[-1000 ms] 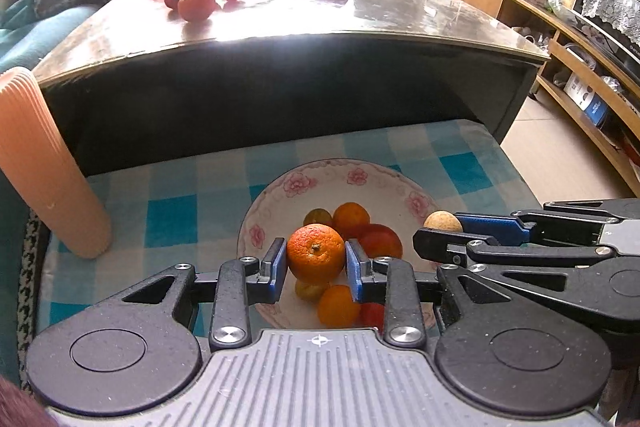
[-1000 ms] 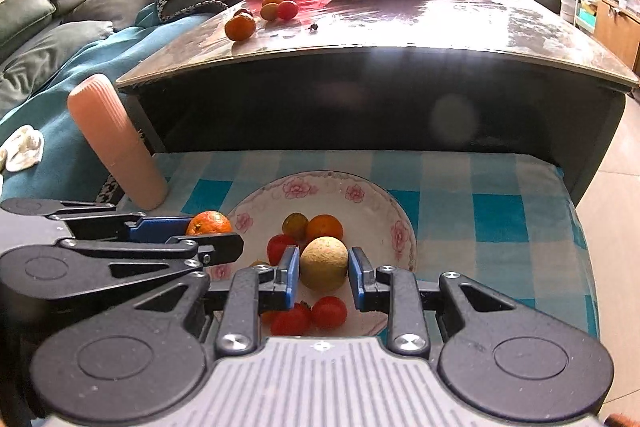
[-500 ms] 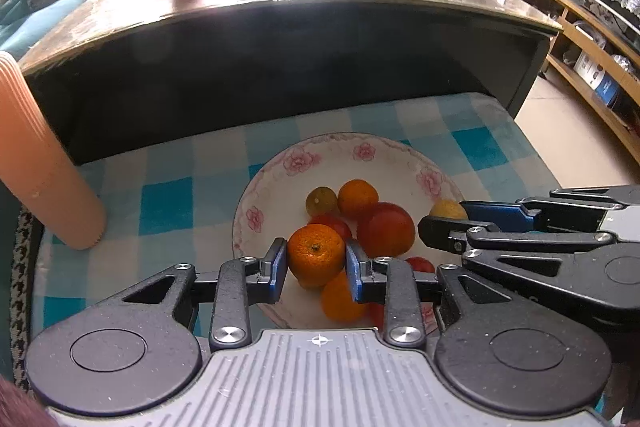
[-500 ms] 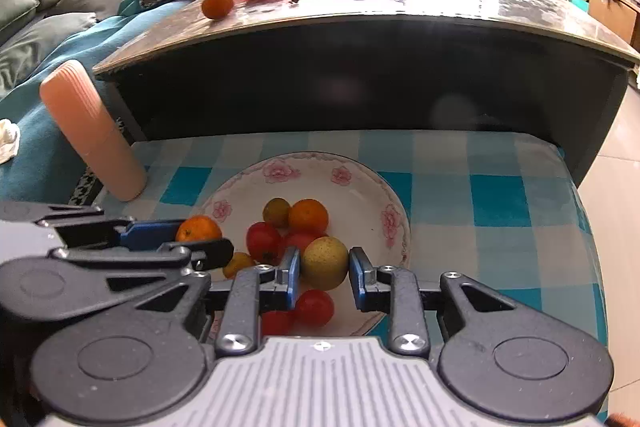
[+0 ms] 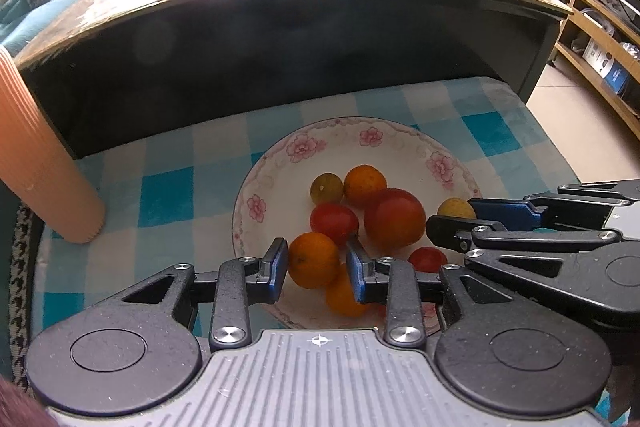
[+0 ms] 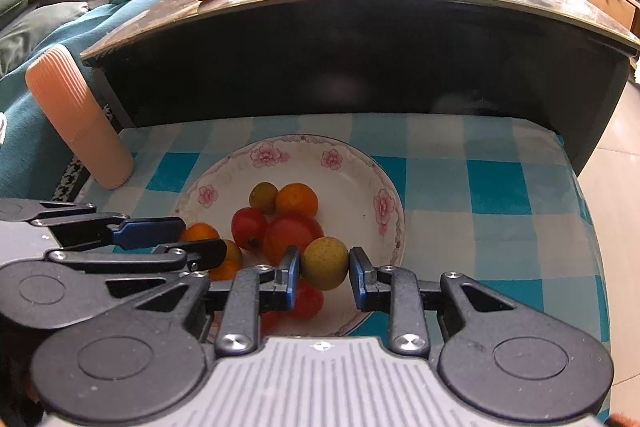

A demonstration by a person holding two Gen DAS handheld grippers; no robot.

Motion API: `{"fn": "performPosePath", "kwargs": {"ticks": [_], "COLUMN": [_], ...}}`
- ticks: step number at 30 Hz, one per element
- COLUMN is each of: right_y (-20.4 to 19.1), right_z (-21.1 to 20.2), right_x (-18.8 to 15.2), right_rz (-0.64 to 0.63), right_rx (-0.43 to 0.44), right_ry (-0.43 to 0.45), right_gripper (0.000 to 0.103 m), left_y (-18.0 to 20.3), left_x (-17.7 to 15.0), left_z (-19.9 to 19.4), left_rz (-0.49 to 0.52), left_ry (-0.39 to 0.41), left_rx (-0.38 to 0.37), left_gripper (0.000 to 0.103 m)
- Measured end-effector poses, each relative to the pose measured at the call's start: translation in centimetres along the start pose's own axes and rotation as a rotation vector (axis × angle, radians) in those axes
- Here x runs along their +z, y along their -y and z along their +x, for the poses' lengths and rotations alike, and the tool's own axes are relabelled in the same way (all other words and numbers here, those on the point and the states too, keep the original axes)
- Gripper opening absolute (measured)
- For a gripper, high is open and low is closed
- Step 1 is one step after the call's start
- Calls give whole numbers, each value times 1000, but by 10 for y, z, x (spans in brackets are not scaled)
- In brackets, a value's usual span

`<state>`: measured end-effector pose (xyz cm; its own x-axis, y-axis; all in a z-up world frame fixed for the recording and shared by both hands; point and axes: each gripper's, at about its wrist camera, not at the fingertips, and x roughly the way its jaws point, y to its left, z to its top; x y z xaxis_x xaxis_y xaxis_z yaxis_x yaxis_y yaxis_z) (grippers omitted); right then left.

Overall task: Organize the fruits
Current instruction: 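Lower both fruits into the plate and open both tools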

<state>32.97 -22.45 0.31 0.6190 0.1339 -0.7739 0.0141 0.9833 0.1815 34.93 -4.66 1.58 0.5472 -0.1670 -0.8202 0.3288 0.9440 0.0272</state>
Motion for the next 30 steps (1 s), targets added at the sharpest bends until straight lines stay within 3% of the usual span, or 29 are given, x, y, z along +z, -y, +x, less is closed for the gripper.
{"fn": "performPosePath", "kwargs": {"ticks": [19, 24, 30], "right_y": [0, -1, -3], "right_z": [3, -4, -15], "right_x": [-2, -2, -3], "right_rz": [2, 3, -2], "right_rx": [-7, -19, -37], "right_ry": [-2, 11, 17], "right_gripper": [42, 44, 45], "left_y": [-3, -7, -6], "left_x": [-1, -1, -2], "left_z": [-2, -9, -16], "left_rz": [-5, -13, -16], "left_ry": [1, 11, 20], "left_rx": [22, 39, 64], "left_gripper": [49, 64, 72]}}
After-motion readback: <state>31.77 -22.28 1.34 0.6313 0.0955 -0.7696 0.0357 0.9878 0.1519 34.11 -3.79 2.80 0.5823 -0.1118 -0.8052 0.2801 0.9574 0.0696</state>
